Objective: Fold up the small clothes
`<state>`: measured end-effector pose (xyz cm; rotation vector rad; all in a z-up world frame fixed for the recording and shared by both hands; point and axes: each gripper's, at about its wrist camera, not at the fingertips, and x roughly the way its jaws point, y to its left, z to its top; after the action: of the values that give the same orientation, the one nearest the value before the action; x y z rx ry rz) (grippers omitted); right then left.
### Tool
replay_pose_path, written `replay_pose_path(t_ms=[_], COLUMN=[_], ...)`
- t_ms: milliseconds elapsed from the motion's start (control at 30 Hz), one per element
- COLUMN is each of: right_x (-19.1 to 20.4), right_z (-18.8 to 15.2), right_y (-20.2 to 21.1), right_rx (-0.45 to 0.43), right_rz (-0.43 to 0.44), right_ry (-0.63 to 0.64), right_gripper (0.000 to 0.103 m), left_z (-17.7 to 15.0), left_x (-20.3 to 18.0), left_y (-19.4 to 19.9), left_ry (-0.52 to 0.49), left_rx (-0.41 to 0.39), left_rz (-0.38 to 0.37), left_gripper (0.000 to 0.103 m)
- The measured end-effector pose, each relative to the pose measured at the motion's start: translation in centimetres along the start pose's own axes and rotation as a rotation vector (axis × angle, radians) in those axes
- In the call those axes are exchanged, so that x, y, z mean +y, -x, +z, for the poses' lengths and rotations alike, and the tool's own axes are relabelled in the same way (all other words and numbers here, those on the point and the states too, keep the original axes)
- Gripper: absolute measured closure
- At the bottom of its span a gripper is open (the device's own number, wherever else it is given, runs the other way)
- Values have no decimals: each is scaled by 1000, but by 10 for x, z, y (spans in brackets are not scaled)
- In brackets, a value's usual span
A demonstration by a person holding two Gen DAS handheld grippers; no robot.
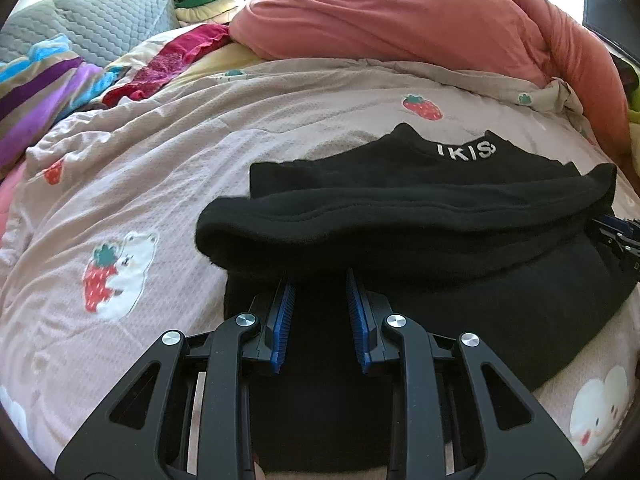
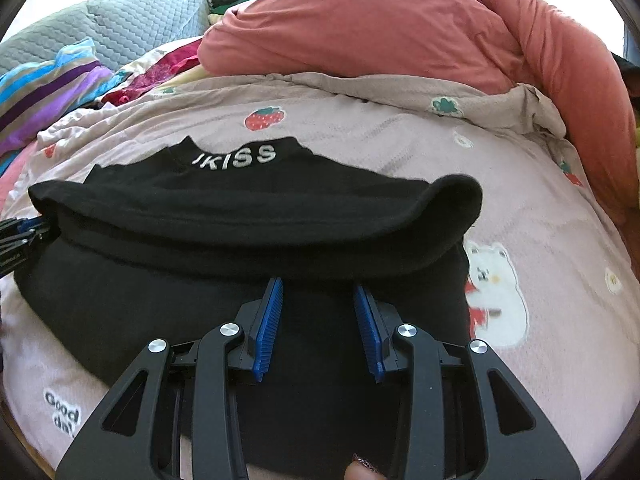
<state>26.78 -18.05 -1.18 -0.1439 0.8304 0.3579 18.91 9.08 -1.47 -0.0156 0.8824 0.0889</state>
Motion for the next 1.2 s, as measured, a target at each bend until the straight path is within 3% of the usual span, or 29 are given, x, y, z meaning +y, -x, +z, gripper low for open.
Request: replay_pose_path(t_ms=[500,600,700,933,1200], right_x=[-21,-34,-49,-69,-72], right_z=[38,40,40,33,38], right_y=[-13,-10,-7,-2,-7], right_rx=[-35,-53,-61,-52,-26], right_rz=[-23,-38,-58,-68,-28], right_ry=[-67,-116,-159,-203,-186], right_gripper=[68,67,57,56,49], left_z=[35,39,40,37,34], left_x=[9,18,34,75,92], left_y=[-24,-21,-17,-12,-20], left_ry=[42,73,128,240,275], left_rx=[1,-18,-37,-44,-23], left_rz=[-14,-14,-18,-10,-59], left_gripper=[80,70,69,61,55])
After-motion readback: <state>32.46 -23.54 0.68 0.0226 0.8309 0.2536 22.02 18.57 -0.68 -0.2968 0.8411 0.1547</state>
